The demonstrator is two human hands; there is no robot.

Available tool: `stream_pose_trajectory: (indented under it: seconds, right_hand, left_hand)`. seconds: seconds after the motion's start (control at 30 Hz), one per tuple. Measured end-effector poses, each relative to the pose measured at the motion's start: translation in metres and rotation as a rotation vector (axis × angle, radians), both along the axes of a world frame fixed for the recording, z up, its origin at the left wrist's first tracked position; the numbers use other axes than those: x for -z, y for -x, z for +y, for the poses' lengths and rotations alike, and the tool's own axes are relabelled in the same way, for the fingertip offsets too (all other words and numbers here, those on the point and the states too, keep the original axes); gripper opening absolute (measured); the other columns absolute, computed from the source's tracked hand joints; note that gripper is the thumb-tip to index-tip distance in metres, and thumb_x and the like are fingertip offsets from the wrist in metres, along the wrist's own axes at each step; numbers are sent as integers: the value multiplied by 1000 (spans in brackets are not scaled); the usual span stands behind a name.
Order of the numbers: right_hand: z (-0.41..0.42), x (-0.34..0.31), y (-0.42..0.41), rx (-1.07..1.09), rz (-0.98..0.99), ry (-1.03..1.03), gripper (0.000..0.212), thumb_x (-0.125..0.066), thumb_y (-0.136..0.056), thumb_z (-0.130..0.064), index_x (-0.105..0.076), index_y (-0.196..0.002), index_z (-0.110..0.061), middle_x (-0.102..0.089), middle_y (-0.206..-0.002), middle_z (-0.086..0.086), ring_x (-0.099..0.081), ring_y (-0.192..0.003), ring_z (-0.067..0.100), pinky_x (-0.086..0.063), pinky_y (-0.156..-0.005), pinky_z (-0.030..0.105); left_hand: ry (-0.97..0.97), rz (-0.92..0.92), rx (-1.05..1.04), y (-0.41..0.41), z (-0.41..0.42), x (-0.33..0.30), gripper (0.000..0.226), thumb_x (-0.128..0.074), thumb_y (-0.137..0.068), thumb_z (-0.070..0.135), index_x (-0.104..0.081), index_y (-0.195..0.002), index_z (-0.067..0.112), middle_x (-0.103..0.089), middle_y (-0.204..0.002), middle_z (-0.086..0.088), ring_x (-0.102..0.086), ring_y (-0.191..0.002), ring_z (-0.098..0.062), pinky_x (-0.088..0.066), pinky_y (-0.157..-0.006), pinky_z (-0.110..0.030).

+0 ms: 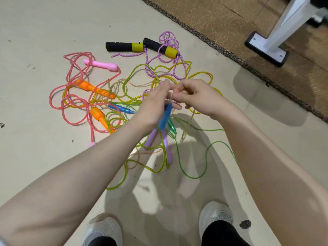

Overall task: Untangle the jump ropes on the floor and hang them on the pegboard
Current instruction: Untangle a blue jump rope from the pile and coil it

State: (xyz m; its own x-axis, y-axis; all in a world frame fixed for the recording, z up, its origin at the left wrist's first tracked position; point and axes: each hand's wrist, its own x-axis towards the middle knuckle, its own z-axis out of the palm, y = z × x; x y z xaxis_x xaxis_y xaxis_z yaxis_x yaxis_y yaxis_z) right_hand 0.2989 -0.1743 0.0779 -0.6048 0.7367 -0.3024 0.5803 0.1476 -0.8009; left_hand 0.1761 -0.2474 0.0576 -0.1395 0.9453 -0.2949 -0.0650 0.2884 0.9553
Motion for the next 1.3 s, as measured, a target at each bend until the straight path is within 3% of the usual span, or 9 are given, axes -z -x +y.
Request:
stream_pose_trajectory:
  seconds: [0.2, 0.3, 0.43, 0.53, 0.8, 0.97, 1.07, 1.17, 1.3]
  right_hand:
    - [12, 7, -20, -29, -29, 36, 23, -74, -73, -14, -54, -73, -26, -48, -56, 5, -39, -53, 9, -30, -54, 28]
    - [18, 10, -43, 20, -44, 28, 24, -69, -78, -4, -58, -68, -22, -41, -59, -3, -38, -57, 8, -33, -60, 26]
    - [22, 18, -55, 278, 135, 16, 26, -56, -91, -12, -56, -65, -18, -46, -62, 3, -42, -54, 2, -34, -58, 18]
    - [11, 22, -41, 141, 37, 99, 38, -37, -101, -21, -53, -67, -17, -43, -55, -1, -40, -47, 4, -38, -59, 24]
    - [7, 22, -19, 143, -212, -199, 30, -41, -98, -29, -59, -78, -15, -46, -60, -9, -45, -65, 14, -34, -59, 21]
    - [-14, 24, -22, -204, -267, 370, 10, -54, -93, -14, -58, -101, -8, -53, -83, 9, -54, -69, 19, -47, -63, 25]
    - [-33, 11, -1, -418, -278, 571, 37, -55, -89, -4, -50, -124, -17, -58, -83, 4, -61, -59, 17, -50, -55, 19]
    - [-38, -10, 19, -575, -417, 569, 60, -57, -88, -9, -34, -140, -31, -67, -78, 3, -61, -48, 18, -48, -47, 20]
    - [-22, -29, 20, -526, -289, 127, 17, -62, -88, -17, -66, -104, -14, -55, -49, -18, -51, -50, 2, -39, -50, 10]
  left_hand:
    - [223, 5, 217, 5, 2, -4, 34, -60, -88, 36, -52, -65, 11, -31, -43, 5, -26, -37, -11, -24, -38, -19]
    - [314, -308, 420, 25, -8, -4, 35, -49, -91, 29, -54, -59, 16, -24, -40, 8, -18, -31, -5, -19, -34, -13]
    - [311, -594, 464, 46, -17, -2, 23, -58, -83, 23, -72, -67, 13, -36, -38, 8, -34, -29, -4, -33, -36, -14]
    - [330, -812, 525, 39, -20, 5, 29, -73, -55, 18, -73, -80, 2, -58, -57, -8, -60, -52, -20, -53, -55, -26]
    - [261, -775, 785, 30, -13, -2, 32, -71, -73, 43, -72, -98, 23, -23, -49, 8, -14, -35, -2, -16, -32, -9]
    - [28, -835, 150, 47, 1, -5, 44, -46, -91, 19, -45, -135, 20, -54, -60, 8, -34, -36, 1, -32, -34, -7]
    - [53, -710, -301, 53, 1, 15, 44, -34, -97, 4, -27, -141, 2, -71, -87, -4, -70, -69, -16, -58, -67, -21]
    - [188, -534, -369, 54, -7, 34, 54, -37, -99, 6, -12, -146, 5, -61, -115, -7, -70, -84, -22, -56, -77, -31]
    - [286, -363, -90, 49, -16, 28, 47, -35, -101, 15, -21, -145, 13, -64, -109, -5, -70, -58, -21, -57, -51, -27]
